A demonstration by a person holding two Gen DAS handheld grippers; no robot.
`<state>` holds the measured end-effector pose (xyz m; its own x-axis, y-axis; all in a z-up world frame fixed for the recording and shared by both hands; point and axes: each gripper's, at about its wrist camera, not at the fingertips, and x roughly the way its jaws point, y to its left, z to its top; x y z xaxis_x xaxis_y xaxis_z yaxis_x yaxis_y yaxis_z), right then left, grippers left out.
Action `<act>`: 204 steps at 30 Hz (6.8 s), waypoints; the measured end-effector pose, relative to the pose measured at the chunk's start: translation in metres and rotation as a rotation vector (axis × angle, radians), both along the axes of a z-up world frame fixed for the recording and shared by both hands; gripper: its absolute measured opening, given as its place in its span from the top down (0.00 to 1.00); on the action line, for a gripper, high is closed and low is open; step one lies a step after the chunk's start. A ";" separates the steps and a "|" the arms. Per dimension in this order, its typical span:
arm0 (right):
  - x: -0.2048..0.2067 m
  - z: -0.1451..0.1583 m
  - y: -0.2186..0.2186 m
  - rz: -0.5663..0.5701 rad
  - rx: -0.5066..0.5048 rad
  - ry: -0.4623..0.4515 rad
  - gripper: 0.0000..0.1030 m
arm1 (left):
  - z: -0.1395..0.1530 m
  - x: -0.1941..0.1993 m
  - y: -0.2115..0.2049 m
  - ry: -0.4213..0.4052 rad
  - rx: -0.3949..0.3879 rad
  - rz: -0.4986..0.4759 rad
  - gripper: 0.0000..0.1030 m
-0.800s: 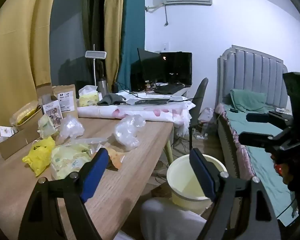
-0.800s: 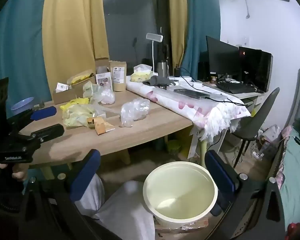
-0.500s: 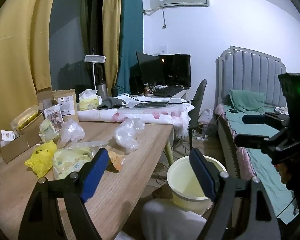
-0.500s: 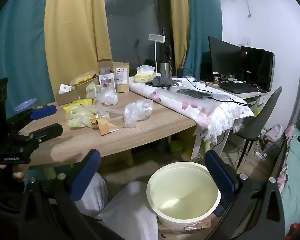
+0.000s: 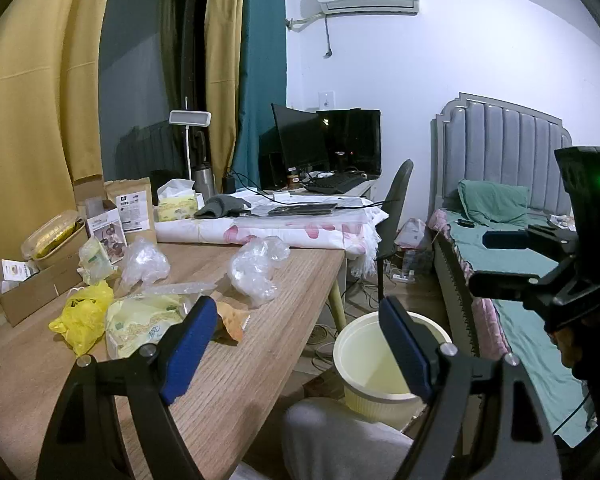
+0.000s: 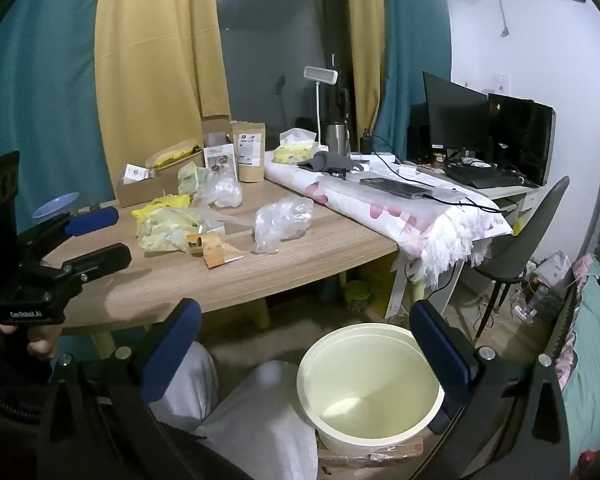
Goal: Collect trash
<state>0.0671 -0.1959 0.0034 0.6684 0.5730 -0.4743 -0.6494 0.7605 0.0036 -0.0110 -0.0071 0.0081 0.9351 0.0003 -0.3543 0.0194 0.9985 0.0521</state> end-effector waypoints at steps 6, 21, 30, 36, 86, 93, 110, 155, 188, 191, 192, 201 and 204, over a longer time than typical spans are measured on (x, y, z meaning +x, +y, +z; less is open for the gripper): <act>0.000 0.001 -0.002 -0.008 0.008 -0.005 0.00 | 0.000 0.000 0.001 0.000 -0.002 -0.001 0.19; 0.003 0.000 -0.001 -0.006 0.012 0.001 0.00 | 0.000 -0.002 0.001 0.003 -0.006 -0.001 0.19; 0.002 0.000 0.000 -0.007 0.015 -0.012 0.00 | -0.002 -0.003 0.002 0.027 -0.041 0.001 0.19; 0.003 0.000 0.000 -0.006 0.016 -0.011 0.00 | -0.007 -0.004 0.002 0.029 -0.045 0.023 0.19; 0.068 -0.012 0.061 0.115 -0.019 0.104 0.00 | -0.006 0.027 0.058 0.111 -0.064 0.132 0.19; 0.103 -0.012 0.104 0.161 -0.030 0.142 0.00 | -0.006 0.045 0.101 0.171 -0.078 0.217 0.19; 0.197 -0.036 0.177 0.169 -0.023 0.238 0.00 | -0.041 0.103 0.192 0.381 -0.157 0.329 0.24; 0.169 0.011 0.122 0.104 0.081 0.122 0.63 | 0.006 0.044 0.154 0.180 -0.125 0.275 0.96; 0.166 -0.088 -0.057 -0.043 0.083 0.278 0.33 | -0.032 0.125 -0.022 0.308 -0.013 0.002 0.96; 0.171 -0.094 -0.071 -0.067 0.085 0.290 0.33 | -0.042 0.139 -0.035 0.344 -0.012 -0.023 0.96; 0.173 -0.096 -0.075 -0.074 0.086 0.292 0.33 | -0.045 0.143 -0.038 0.352 -0.013 -0.031 0.96; 0.180 -0.109 -0.113 -0.148 0.083 0.313 0.33 | -0.076 0.187 -0.082 0.459 -0.009 -0.144 0.96; 0.182 -0.112 -0.123 -0.177 0.089 0.319 0.33 | -0.088 0.201 -0.092 0.511 -0.007 -0.180 0.96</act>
